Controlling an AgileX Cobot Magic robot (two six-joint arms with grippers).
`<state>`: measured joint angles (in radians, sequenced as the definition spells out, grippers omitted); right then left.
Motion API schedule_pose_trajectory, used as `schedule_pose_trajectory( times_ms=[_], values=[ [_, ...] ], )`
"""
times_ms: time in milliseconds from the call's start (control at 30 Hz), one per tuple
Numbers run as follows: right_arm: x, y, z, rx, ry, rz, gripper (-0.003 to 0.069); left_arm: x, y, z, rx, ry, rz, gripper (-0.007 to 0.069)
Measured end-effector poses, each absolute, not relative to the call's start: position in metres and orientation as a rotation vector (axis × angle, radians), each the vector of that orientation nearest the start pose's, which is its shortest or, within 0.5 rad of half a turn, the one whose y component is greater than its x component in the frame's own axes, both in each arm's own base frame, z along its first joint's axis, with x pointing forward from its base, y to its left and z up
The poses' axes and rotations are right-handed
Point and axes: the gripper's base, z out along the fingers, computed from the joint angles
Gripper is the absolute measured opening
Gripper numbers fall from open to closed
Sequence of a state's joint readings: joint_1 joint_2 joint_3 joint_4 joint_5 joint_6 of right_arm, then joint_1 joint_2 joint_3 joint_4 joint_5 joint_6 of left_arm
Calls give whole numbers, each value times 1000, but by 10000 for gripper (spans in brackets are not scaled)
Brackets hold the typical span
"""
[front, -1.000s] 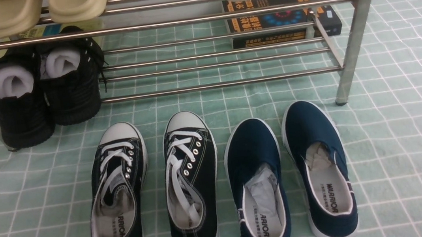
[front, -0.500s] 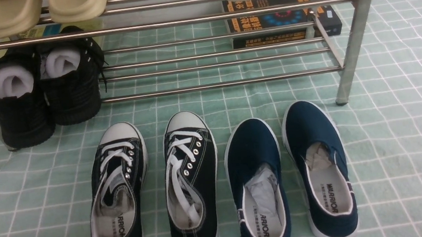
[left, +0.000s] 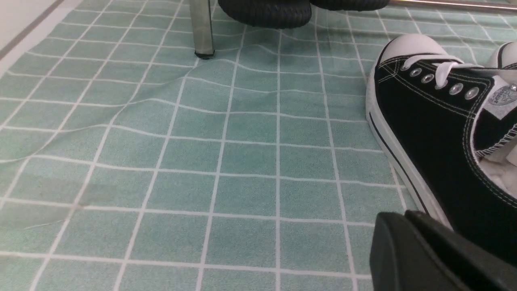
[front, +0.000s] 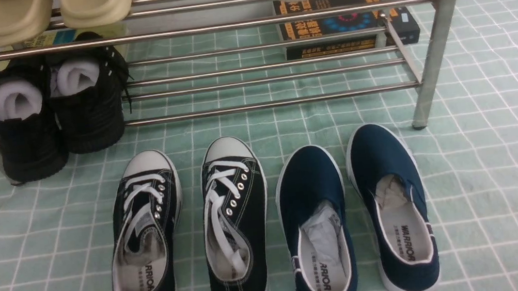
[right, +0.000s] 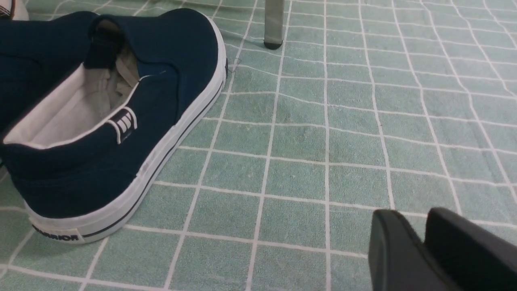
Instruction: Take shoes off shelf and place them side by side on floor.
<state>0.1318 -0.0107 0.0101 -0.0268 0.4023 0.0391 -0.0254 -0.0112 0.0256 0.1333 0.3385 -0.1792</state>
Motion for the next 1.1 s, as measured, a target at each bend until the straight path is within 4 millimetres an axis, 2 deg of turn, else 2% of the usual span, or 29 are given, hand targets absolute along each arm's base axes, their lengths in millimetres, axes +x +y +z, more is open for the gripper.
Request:
schedule_pose_trajectory(
  times_ms=[1100],
  values=[
    [51, 6, 174, -103, 1883, 90, 173, 53, 5, 174, -97, 1847, 16, 65]
  ],
)
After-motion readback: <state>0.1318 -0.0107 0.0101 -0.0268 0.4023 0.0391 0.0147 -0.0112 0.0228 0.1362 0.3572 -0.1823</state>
